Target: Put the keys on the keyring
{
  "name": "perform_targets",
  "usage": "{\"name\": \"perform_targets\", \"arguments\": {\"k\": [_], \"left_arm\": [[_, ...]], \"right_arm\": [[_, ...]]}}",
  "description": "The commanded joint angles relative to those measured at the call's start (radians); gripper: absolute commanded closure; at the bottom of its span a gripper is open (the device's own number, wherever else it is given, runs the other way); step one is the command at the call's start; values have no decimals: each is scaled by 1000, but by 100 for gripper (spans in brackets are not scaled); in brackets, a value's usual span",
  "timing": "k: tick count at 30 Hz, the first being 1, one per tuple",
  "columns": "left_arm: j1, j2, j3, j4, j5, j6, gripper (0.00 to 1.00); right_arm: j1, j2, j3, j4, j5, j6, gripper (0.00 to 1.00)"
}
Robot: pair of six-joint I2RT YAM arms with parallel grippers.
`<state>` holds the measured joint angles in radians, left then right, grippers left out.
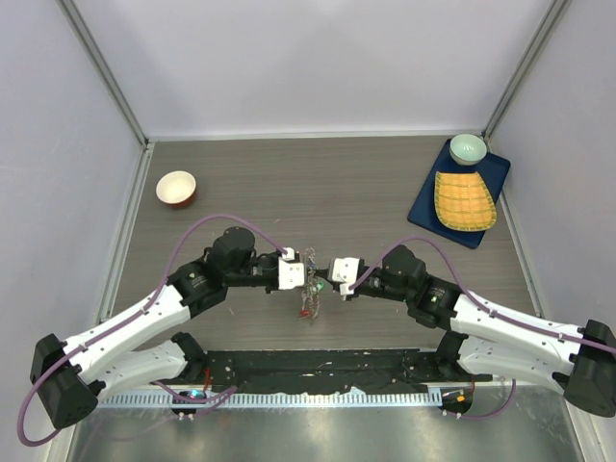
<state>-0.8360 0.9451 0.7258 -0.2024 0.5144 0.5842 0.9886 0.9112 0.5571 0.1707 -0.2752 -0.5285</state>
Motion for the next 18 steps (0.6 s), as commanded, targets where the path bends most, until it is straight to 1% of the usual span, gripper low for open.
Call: {"name": "perform_targets", "arguments": {"k": [1, 5, 8, 9, 13, 15, 18], "left_arm": [[-6, -8, 34, 55, 21, 0, 100], [-5, -12, 35, 52, 10, 3, 100], [-5, -19, 35, 52, 10, 3, 100], [-6, -19, 35, 52, 7, 3, 100], [-5, -29, 43, 47, -7, -15, 100], [-5, -46, 58, 40, -14, -29, 100], [-6, -84, 54, 18, -45, -44, 100]], "right_arm": [[5, -28, 13, 102, -1, 27, 99], [5, -28, 20, 101, 5, 36, 99], [5, -29, 23, 96, 14, 51, 93], [5, -28, 26, 93, 17, 55, 90], [5, -44, 36, 72, 28, 70, 85], [5, -52, 53, 47, 37, 79, 80], [5, -78, 64, -3, 33, 96, 80]]}}
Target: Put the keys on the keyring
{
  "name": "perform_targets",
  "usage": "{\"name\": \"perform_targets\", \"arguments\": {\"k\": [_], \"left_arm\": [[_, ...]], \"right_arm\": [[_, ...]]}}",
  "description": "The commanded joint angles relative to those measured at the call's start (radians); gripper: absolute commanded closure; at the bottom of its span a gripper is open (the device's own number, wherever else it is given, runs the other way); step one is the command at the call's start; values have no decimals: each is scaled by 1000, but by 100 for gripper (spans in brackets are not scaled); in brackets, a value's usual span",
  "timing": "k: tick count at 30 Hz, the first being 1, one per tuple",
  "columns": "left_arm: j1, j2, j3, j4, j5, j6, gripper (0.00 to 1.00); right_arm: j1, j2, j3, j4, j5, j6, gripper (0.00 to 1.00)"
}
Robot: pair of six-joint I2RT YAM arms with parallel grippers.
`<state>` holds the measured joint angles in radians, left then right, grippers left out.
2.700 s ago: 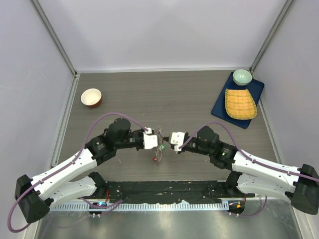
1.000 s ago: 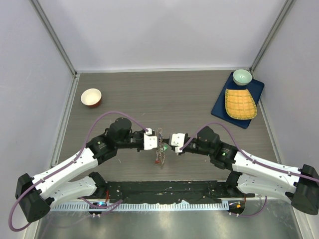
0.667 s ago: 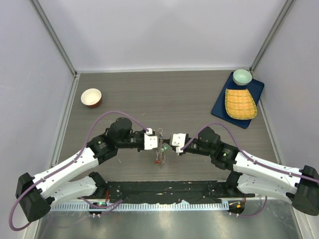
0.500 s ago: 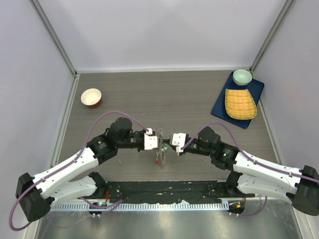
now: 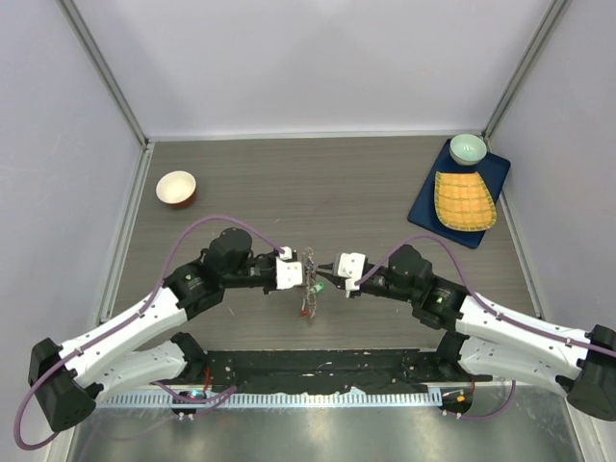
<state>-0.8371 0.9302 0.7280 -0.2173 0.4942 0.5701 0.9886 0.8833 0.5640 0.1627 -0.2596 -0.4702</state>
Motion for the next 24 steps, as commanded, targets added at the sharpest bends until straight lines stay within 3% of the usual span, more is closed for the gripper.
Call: {"name": "perform_targets", "arguments": {"k": [1, 9, 24], "left_arm": [[-5, -80, 44, 29, -26, -44, 100], [-5, -175, -35, 107, -3, -111, 100], [-5, -166, -61, 174, 63, -147, 100]], "right_arm": [[5, -59, 56, 1, 13, 42, 80], [5, -69, 56, -2, -50, 65, 76], [5, -4, 63, 37, -118, 61, 76]]}}
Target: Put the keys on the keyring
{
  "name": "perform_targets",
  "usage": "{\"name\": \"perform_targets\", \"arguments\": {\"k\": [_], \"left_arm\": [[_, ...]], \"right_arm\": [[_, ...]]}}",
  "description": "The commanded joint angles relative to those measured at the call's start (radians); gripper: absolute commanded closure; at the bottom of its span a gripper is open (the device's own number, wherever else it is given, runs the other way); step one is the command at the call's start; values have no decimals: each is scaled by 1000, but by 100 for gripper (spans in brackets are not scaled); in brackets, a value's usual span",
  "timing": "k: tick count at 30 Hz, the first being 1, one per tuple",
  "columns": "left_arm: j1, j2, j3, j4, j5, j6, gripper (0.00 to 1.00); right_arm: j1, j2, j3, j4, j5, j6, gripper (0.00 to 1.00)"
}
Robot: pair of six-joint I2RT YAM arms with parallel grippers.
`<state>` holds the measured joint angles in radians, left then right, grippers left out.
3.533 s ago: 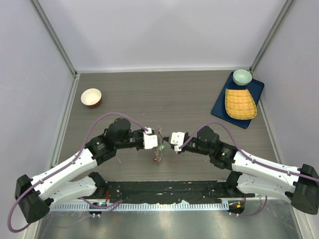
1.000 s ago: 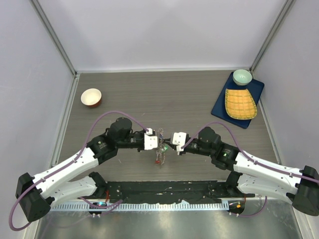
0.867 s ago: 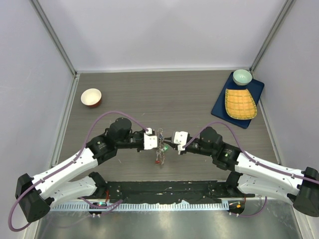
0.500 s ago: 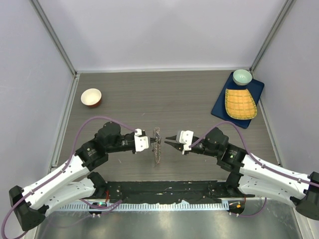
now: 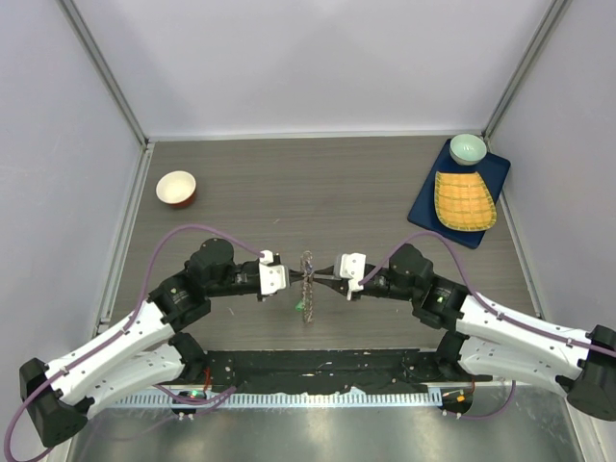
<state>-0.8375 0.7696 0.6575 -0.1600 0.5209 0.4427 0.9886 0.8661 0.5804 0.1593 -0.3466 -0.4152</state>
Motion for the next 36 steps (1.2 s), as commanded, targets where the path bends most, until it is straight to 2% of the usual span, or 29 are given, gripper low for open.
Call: {"name": "perform_targets", "arguments": {"k": [1, 12, 17, 29, 36], "left_arm": [[-3, -7, 10, 117, 37, -21, 100], [-5, 5, 13, 109, 47, -19, 100], [-5, 13, 21, 90, 45, -15, 100], [-3, 85, 93, -88, 54, 62, 100], [-5, 108, 114, -122, 88, 64, 100]], "right_arm": [[5, 14, 50, 40, -31, 3, 76], [4, 13, 55, 32, -34, -5, 84], [5, 14, 61, 19, -37, -10, 99], [5, 40, 101, -49, -29, -31, 99], [5, 73, 122, -63, -48, -34, 99]]}}
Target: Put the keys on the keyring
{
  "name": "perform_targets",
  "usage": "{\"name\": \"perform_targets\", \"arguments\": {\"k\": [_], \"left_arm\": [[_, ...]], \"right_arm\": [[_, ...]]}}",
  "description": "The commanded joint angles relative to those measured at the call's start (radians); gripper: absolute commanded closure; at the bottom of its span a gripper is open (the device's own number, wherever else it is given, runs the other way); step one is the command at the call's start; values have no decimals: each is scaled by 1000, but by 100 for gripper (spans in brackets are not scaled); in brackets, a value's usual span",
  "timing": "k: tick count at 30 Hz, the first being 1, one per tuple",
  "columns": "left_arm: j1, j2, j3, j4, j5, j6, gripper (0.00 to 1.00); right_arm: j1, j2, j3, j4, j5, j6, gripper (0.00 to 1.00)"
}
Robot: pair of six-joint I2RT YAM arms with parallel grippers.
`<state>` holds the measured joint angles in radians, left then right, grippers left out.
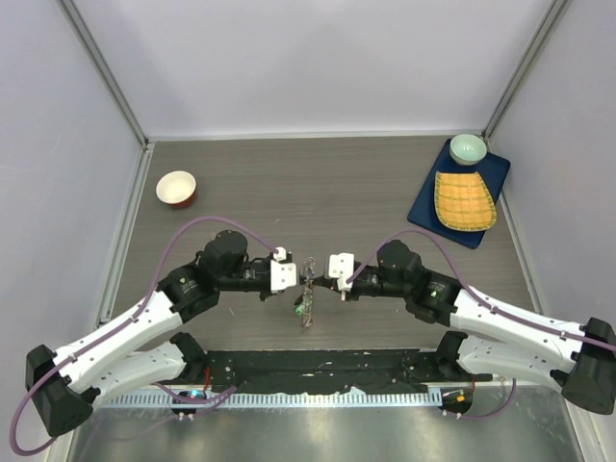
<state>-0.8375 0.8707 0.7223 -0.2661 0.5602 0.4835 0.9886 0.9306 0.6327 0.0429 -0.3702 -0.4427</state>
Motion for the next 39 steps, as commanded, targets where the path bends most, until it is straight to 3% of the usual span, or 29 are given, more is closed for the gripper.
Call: {"name": "perform_targets", "arguments": {"k": [1, 15, 31, 39], "left_arm": [[-5, 8, 52, -21, 50, 21, 100], [-6, 45, 88, -78, 47, 17, 100], [-5, 57, 115, -7, -89, -224, 100], [-5, 65, 120, -30, -91, -269, 100]], "right_arm": [[4, 13, 71, 54, -22, -7, 99], [5, 47, 107, 23, -33, -10, 99], [5, 17, 93, -21, -29, -42, 99], [7, 19, 96, -23, -36, -48, 99]]}}
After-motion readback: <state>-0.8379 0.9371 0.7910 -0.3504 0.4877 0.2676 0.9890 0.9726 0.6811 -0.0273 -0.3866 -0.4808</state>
